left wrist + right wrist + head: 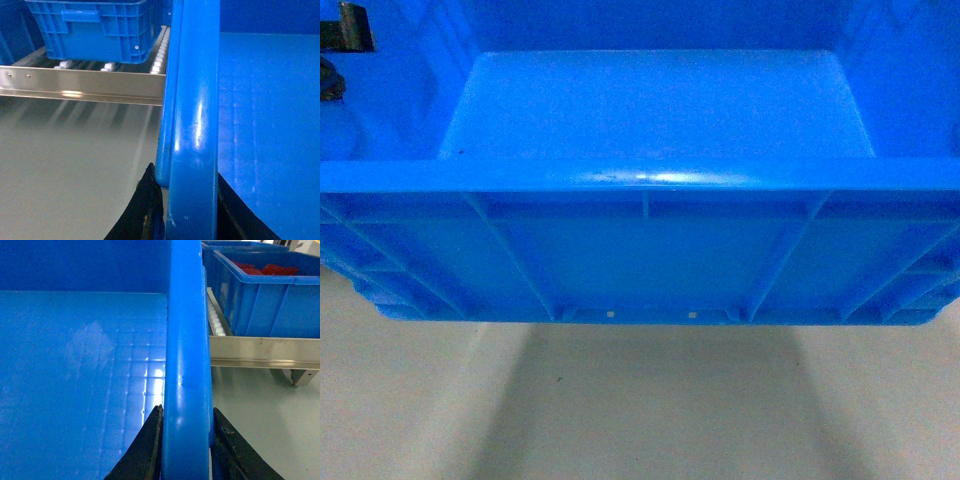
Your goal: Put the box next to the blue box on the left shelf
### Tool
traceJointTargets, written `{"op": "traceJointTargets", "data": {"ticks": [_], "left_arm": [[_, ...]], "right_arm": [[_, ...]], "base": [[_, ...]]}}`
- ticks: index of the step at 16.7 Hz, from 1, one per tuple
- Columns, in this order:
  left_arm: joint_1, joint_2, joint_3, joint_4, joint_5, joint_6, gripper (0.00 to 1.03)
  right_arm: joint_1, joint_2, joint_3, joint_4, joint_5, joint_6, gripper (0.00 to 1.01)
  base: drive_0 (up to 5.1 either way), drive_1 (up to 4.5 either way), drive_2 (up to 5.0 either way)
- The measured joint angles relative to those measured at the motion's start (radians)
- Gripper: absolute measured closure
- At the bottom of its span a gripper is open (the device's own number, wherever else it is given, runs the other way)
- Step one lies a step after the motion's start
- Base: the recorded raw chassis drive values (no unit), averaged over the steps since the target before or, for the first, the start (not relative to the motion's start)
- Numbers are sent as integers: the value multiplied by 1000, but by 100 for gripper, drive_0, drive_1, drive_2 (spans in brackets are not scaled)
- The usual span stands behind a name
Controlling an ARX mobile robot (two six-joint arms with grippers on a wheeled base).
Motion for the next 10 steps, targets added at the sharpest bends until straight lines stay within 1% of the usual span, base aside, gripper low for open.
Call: {"op": "traceJointTargets", "data": {"ticks": [9,10], "left_arm": [[0,0,0,6,0,1,87],[0,0,0,6,0,1,87]], "right_arm": [[0,0,0,2,0,0,80],[0,0,0,2,0,0,80]], "base": [[0,0,0],[7,440,-426]]}}
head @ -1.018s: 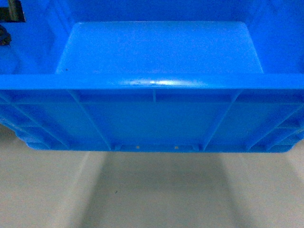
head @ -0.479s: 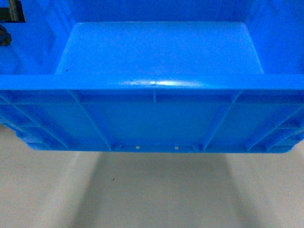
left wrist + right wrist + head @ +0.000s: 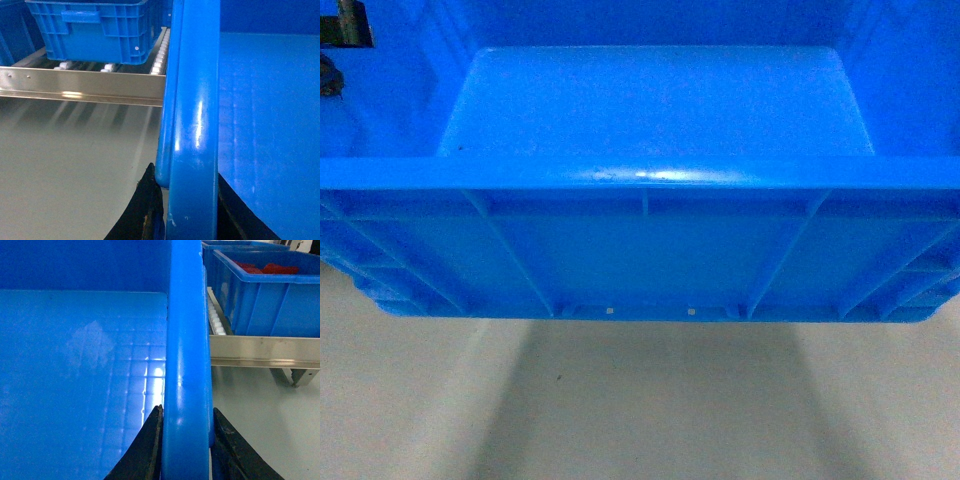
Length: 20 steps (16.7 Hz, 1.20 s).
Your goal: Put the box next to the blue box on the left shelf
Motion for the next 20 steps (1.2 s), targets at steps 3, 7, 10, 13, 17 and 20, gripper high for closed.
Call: {"op": "traceJointTargets", "data": {"ticks": [3,7,10,13,17,20], "left_arm": [[0,-3,0,2,0,0,87],[0,-3,0,0,0,1,87],[0,-3,0,0,0,0,87],[0,-3,0,2,0,2,87],[0,-3,0,0,-1,2,87],[0,-3,0,-4,2,3,87]], "right_arm": [[0,-1,0,3,0,0,80],[0,-1,0,4,0,0,80],[0,-1,0,5,0,0,80],[0,0,0,1,0,0,80],[0,-1,0,3,0,0,80],[0,-1,0,1,0,0,80]], "base": [[9,443,-424],[5,438,-428],[8,442,-425],[3,437,-430],[8,441,-425],[7,441,-426]]}}
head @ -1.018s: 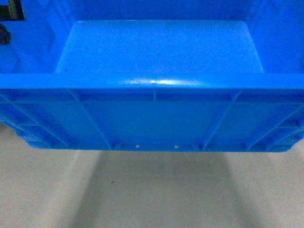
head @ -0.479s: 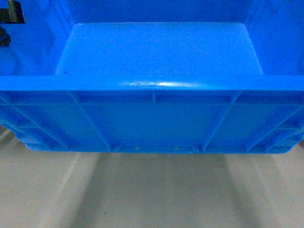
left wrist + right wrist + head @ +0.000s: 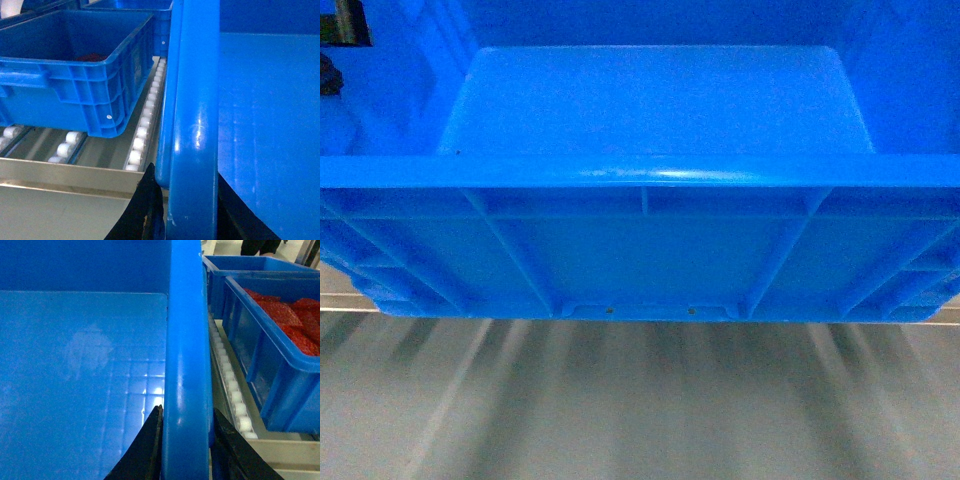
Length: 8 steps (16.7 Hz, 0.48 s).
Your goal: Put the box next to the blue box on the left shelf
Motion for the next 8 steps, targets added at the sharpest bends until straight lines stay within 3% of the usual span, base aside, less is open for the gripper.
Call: {"op": "traceJointTargets", "data": {"ticks": [8], "left_arm": [[0,0,0,2,-3,-1,87]], "right_arm": [[0,0,0,0,-1,0,80]], "base": [[-3,430,-436]]}}
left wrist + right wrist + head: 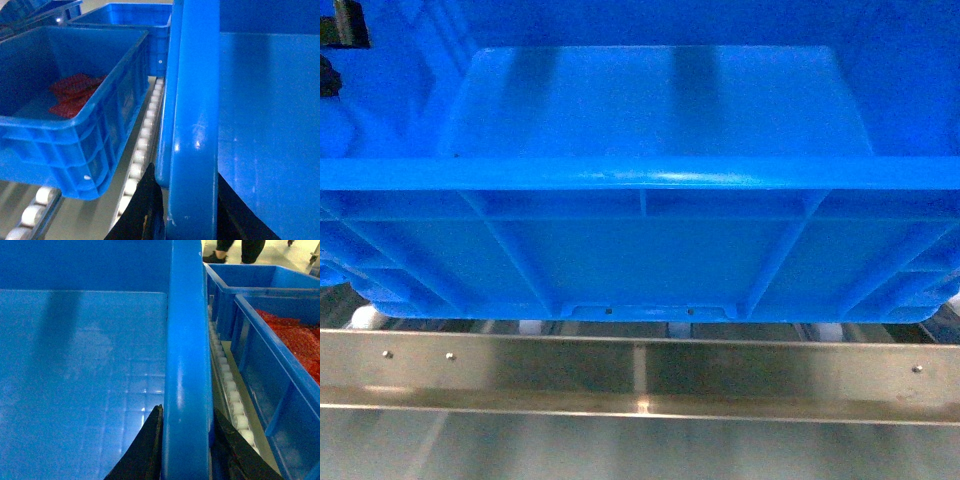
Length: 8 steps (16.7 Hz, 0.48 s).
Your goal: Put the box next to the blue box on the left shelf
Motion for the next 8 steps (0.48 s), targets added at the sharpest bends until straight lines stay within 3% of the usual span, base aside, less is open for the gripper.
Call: {"op": "traceJointTargets", "data": {"ticks": [4,8], "left_arm": [[0,0,0,3,0,0,87],[0,3,0,0,3,-1,87]], "right_arm": [[0,0,0,2,0,0,80],[0,0,0,0,0,0,80]], "base": [[-7,426,-441],[0,39,-40]]}}
